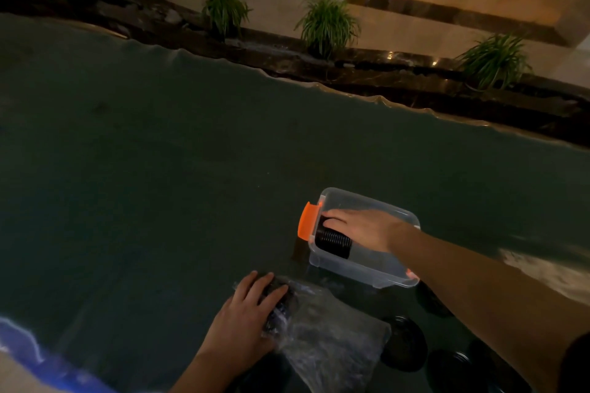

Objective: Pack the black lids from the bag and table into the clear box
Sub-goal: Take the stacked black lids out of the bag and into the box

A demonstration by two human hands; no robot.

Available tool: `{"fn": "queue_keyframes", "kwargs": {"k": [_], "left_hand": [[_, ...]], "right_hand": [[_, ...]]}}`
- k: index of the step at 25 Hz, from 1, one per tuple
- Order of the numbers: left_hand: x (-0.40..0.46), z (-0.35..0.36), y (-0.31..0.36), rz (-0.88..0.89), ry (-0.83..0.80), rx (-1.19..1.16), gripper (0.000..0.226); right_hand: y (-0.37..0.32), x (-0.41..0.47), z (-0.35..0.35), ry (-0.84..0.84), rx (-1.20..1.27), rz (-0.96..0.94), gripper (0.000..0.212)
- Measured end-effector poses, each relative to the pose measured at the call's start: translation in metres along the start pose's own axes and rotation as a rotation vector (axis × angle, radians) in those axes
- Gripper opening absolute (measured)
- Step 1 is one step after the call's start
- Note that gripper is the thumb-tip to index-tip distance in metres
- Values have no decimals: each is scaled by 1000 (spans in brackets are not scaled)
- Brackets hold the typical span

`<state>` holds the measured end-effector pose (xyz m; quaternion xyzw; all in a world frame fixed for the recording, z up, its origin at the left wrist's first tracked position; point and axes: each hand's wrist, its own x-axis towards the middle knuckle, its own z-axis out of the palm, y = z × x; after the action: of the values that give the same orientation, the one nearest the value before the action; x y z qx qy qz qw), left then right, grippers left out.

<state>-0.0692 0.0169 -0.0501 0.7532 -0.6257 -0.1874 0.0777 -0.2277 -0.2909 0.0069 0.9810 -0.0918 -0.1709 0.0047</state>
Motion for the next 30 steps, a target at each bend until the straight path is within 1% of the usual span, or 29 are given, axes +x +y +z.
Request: {"fn": "queue_keyframes", "kwargs": {"k": [2, 6, 19, 24, 27, 30], "left_hand": [[0, -1, 1, 1, -7, -5, 80], [-1, -4, 2, 7, 32, -7, 78], [1, 0, -2, 36, 9, 17, 86], [1, -5, -5, 26, 16, 2, 88], [3, -7, -6, 29, -4, 8, 94], [6, -9, -5, 30, 0, 13, 95]], "right_hand": [[1, 0, 2, 32, -13, -3, 69], [0, -2, 5, 66, -22, 15, 63], [-12, -21, 6, 92, 42, 145, 71], [-16, -41, -11, 104, 82, 225, 74], [-30, -62, -29, 199, 114, 256, 65], [-55, -94, -41, 318, 131, 266, 55]]}}
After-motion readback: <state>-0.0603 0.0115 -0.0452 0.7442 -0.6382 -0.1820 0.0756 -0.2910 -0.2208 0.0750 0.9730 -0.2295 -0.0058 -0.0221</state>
